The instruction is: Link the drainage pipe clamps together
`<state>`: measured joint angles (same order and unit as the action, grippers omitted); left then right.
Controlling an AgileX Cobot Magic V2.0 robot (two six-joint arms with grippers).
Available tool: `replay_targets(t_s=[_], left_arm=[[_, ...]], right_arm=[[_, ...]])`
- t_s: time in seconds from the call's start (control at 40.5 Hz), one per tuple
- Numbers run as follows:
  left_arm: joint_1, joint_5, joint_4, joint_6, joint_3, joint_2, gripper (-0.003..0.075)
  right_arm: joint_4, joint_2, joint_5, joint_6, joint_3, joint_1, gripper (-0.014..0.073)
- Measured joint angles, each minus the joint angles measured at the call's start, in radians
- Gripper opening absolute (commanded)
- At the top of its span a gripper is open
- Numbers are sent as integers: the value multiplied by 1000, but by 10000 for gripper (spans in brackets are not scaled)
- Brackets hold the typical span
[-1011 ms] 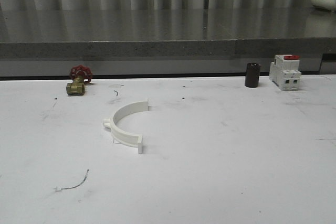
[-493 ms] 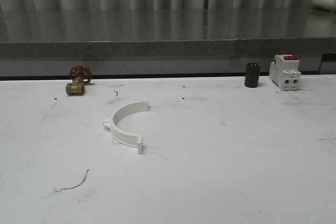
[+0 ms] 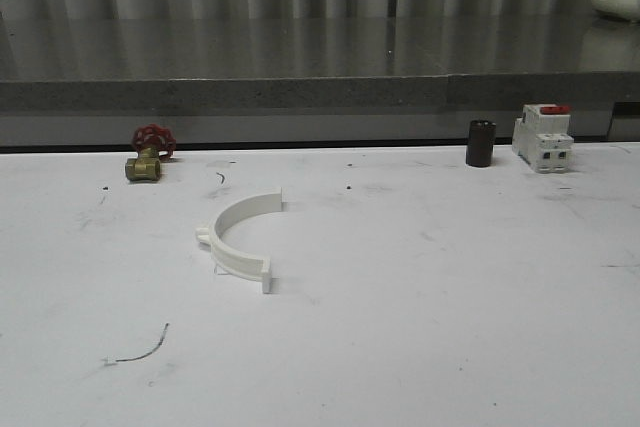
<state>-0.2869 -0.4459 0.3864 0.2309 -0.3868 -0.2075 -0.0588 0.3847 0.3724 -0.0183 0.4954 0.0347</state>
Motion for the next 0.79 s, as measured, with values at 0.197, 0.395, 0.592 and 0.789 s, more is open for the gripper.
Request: replay_targets(t_s=[0.197,0.395,0.592,0.789], left_arm=[[0,0,0,0,0,0,-20],[0,0,0,0,0,0,-20],[0,0,0,-1,0,0,-20],[0,0,0,-1,0,0,-20]], right_arm=[[-4,0,-5,0,0,0,597],[-10,105,25,0,43,0,597],[-10,384,112,0,212,0,597],[5,687,202,0,413,-22,597]])
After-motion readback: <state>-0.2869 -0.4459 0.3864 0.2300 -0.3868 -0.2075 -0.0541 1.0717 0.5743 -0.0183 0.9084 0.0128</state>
